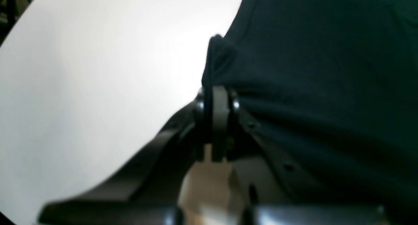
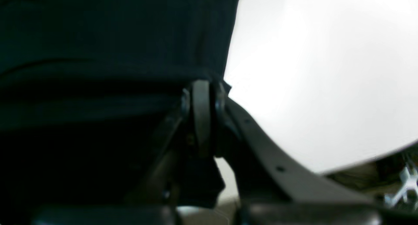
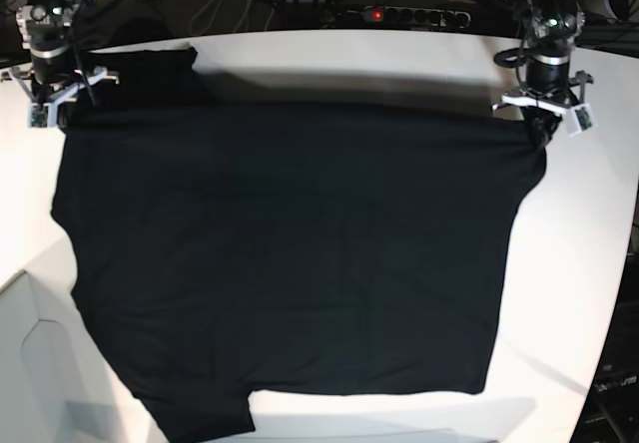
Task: Fold the T-shirt properly
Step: 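Lift the held corners and pull them across toward the hem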
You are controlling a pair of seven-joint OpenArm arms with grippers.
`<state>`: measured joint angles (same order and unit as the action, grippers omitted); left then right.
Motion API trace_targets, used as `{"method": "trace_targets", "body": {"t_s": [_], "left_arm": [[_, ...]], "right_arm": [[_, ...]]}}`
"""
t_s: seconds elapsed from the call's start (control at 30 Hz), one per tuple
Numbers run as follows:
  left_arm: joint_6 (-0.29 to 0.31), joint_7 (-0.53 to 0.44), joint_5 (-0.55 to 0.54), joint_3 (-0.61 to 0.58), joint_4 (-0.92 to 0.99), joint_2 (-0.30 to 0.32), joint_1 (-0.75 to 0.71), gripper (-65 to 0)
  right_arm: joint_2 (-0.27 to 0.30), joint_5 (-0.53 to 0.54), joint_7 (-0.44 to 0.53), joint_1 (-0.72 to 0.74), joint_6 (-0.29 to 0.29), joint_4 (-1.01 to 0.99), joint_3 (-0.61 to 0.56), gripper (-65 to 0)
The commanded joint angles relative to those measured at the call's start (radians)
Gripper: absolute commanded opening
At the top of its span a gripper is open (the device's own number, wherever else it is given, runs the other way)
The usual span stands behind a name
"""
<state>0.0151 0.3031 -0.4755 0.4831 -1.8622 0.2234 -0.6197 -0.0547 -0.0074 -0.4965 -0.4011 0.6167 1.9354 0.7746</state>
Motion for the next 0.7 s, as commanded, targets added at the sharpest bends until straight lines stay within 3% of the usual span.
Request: {"method": "trace_targets", "body": {"t_s": [0.0,0.1,0.2,0.47,0.67], "left_arm": [[-0.016,-0.029,0.005,0.012,-0.017,0.011,-0.004,-64.8],[-0.017,-0.029,0.011,0.013,-0.009,-0.003,0.007,-64.9],[-0.014,-0.029,0.011,0.009,-0.006,-0.008,0.036,-64.9],[-0.019,-0.028,0.013,0.004,-0.004,-0.009,0.176,-64.9],[-0.016,0.095,0.013,0.006,0.057,-0.009,0.329,-64.9]], "right_arm": [[0.029,0.007,0.023,0.017,0.021,0.019,0.006,-65.0],[0.045,0.004,0.020,0.087,0.081,0.011,0.006,-65.0],[0.049,0.002,0.020,0.143,0.081,0.006,-0.001,-65.0],[0.128,0.002,0.019,0.270,0.081,-0.136,-0.099,-65.0],[0.180,0.002,0.020,0.396,0.081,-0.242,-0.123,-65.0]]}}
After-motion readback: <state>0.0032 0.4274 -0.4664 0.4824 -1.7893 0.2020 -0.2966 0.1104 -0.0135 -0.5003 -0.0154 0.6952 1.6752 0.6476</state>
